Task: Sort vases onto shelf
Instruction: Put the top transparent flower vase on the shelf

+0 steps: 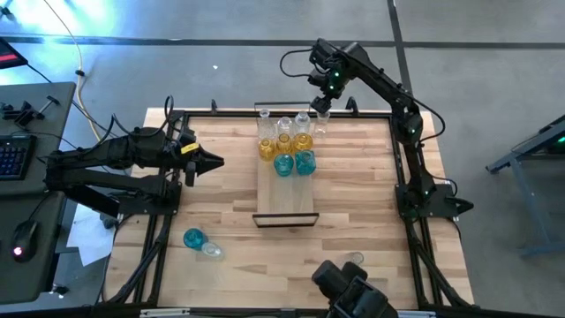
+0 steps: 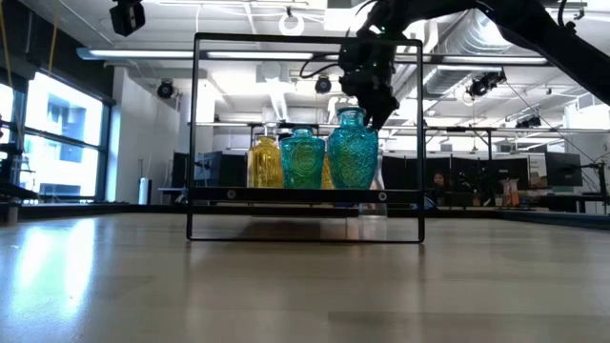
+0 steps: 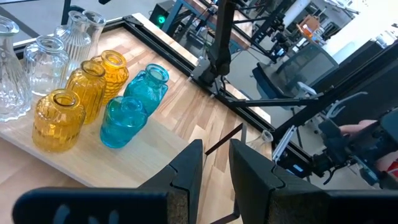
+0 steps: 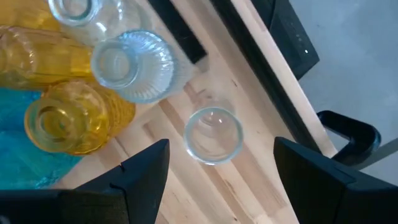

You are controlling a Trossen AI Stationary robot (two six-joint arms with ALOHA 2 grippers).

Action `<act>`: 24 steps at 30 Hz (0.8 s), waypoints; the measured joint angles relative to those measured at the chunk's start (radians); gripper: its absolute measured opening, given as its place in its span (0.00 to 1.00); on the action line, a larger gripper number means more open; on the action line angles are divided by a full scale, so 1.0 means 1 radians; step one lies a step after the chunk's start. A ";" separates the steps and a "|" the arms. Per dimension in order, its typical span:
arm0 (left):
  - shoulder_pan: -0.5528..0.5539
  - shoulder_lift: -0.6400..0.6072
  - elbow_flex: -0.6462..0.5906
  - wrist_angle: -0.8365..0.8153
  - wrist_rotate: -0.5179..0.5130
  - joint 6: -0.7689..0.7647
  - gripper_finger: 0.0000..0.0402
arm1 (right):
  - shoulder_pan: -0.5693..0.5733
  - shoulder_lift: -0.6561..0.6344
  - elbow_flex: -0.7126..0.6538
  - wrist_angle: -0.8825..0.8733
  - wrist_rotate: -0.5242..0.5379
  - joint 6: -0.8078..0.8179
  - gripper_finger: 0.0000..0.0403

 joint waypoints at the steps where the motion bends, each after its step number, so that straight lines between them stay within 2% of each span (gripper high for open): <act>1: 0.000 0.000 0.000 0.000 0.000 0.000 0.18 | 0.005 -0.002 -0.009 0.001 -0.002 -0.001 0.67; 5: 0.000 0.000 0.000 0.000 0.000 0.000 0.18 | 0.024 -0.002 -0.070 -0.017 -0.004 -0.026 0.67; 10: 0.000 0.000 0.000 0.000 0.000 0.000 0.18 | 0.041 -0.001 -0.128 0.043 0.001 -0.030 0.67; 24: 0.000 0.000 0.000 0.000 0.000 0.000 0.18 | 0.025 0.000 -0.238 0.110 0.006 -0.028 0.67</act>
